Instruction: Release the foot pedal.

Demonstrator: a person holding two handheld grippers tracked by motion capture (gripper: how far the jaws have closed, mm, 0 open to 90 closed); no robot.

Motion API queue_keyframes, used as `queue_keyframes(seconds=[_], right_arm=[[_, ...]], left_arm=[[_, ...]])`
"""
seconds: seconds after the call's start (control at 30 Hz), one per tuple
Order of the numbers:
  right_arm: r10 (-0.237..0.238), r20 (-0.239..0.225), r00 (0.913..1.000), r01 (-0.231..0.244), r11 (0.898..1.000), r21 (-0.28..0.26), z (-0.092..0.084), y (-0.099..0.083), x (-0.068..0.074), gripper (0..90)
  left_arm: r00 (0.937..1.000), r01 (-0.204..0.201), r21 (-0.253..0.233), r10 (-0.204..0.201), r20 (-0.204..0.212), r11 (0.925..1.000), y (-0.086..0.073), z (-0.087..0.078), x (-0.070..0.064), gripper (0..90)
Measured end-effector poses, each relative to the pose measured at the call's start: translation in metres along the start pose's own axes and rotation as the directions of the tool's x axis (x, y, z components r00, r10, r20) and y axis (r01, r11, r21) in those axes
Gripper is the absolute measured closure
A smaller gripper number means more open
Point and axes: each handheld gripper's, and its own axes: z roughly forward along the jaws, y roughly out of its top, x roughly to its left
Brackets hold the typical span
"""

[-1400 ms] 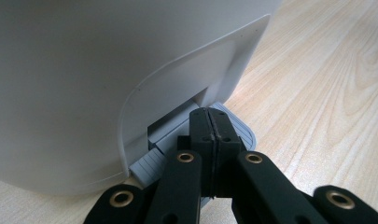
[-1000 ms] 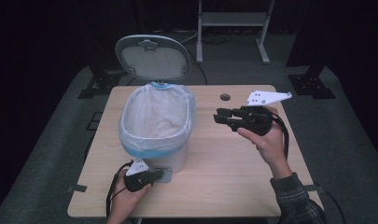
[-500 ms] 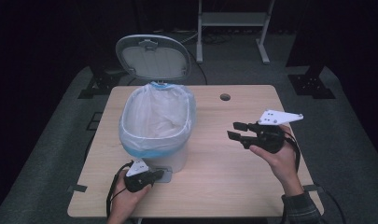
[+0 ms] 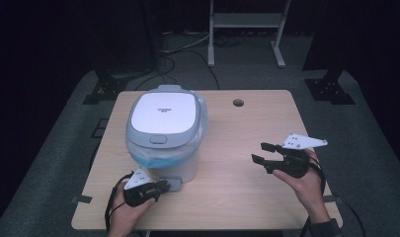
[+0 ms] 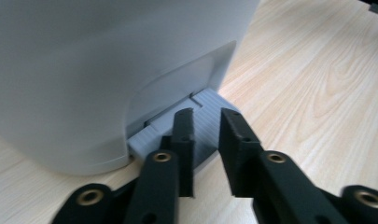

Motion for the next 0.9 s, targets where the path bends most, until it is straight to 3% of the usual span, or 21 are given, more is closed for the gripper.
queue_keyframes(seconds=[0.2, 0.37, 0.5, 0.67, 0.9], right_arm=[[0.029, 0.019, 0.9994, -0.030, 0.999, 0.025, 0.001, -0.015, -0.006, 38.2], [0.032, 0.044, 0.9985, -0.033, 0.999, 0.042, 0.001, -0.027, -0.012, 34.5], [0.035, 0.062, 0.9974, -0.038, 0.998, 0.049, 0.000, -0.034, -0.015, 32.4], [0.042, 0.089, 0.9952, -0.049, 0.996, 0.073, -0.002, -0.048, -0.018, 28.7], [0.059, 0.125, 0.9904, -0.070, 0.994, 0.086, -0.009, -0.062, -0.023, 27.0]], left_arm=[[0.9999, 0.005, 0.003, -0.005, -0.016, 1.0000, -0.002, -0.014, 0.002, 61.3], [0.9995, 0.012, 0.004, -0.012, -0.029, 0.9999, -0.003, -0.024, 0.005, 46.3], [0.9994, 0.016, 0.006, -0.015, -0.033, 0.9999, -0.003, -0.030, 0.006, 39.8], [0.9981, -0.004, 0.027, 0.005, -0.062, 0.9996, -0.005, -0.034, 0.010, 25.9], [0.9955, 0.006, 0.047, -0.001, -0.094, 0.9989, -0.010, -0.041, 0.018, 16.8]])
